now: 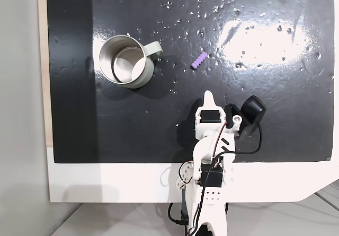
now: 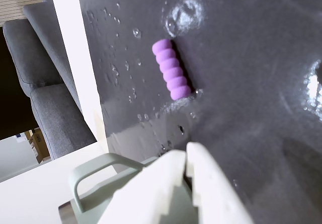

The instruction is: Grasp a pengrip and put it in the cup.

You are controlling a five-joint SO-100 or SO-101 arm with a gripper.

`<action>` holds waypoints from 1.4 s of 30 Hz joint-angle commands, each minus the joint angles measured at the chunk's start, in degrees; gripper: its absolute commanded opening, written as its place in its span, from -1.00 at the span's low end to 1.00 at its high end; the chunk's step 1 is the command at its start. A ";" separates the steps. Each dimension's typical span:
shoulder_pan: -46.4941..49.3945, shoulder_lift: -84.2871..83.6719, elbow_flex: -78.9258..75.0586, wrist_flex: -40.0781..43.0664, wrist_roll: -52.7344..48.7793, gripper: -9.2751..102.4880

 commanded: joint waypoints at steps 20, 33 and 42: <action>0.70 -3.78 -10.55 0.88 -2.81 -0.83; 0.97 -49.48 -44.03 -3.87 -13.27 -0.83; 0.53 -65.13 -53.61 -3.87 -27.86 -0.60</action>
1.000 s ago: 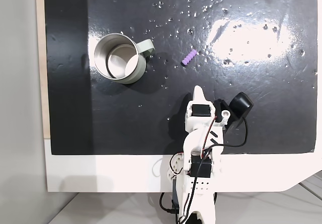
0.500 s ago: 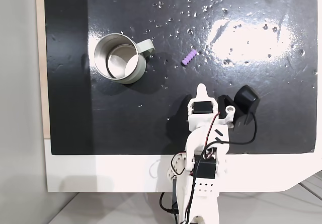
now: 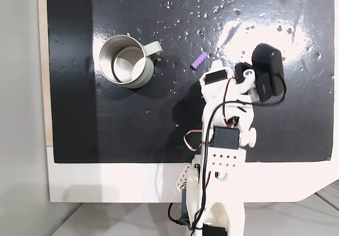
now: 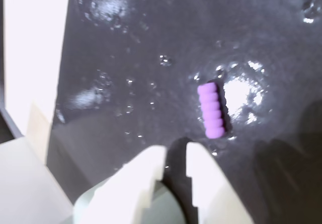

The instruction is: Grasp a pengrip and put it in the cup.

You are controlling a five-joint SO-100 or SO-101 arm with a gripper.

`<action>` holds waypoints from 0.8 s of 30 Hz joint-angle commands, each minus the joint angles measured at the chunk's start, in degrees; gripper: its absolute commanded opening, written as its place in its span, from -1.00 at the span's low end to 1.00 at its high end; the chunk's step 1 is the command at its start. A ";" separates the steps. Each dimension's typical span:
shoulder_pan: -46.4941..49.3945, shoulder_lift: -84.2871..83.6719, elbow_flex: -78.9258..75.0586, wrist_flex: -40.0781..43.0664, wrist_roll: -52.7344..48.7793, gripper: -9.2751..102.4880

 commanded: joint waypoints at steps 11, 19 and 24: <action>1.58 -24.17 -18.63 -1.76 -10.81 -0.49; -0.53 -34.10 -22.32 -2.02 -12.13 -0.44; -2.81 -38.14 -22.94 -2.99 -11.69 -0.42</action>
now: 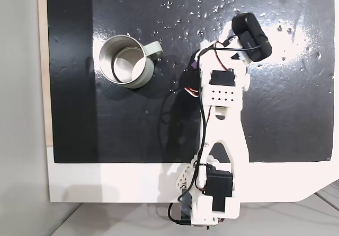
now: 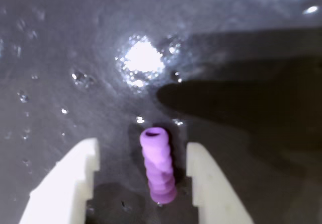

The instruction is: Grasp a pengrip and put it in the cup.

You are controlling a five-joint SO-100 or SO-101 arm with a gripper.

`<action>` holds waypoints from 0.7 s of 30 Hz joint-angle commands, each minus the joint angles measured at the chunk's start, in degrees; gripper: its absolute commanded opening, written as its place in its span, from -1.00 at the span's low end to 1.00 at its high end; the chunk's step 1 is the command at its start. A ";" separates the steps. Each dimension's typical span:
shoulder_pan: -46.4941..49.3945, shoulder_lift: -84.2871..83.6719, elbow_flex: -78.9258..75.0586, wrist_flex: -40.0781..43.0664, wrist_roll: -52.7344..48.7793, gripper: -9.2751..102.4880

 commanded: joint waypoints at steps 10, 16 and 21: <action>-3.52 -6.86 -5.10 -1.67 0.09 -0.41; -5.19 -7.65 -5.36 -1.41 -0.88 -0.48; -5.63 -8.53 -6.06 -0.26 -3.43 -0.64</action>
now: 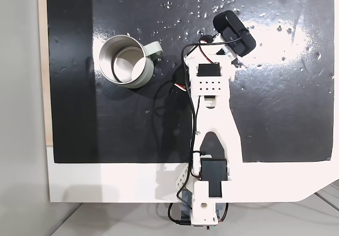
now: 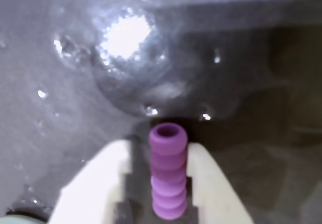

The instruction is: Grasp a pengrip and put it in the cup.

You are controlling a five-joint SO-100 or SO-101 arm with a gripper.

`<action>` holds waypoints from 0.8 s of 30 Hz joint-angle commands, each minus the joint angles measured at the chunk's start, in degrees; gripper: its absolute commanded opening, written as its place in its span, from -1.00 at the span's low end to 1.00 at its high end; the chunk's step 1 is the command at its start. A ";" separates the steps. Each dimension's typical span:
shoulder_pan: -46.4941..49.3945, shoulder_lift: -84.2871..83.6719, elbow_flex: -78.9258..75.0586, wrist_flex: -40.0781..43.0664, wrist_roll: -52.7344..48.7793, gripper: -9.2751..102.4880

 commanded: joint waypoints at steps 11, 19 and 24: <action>-1.14 -0.62 -3.25 1.85 -2.64 -0.83; -1.23 8.17 -6.94 11.51 1.85 -0.83; -3.43 15.21 -11.87 21.09 4.83 -0.83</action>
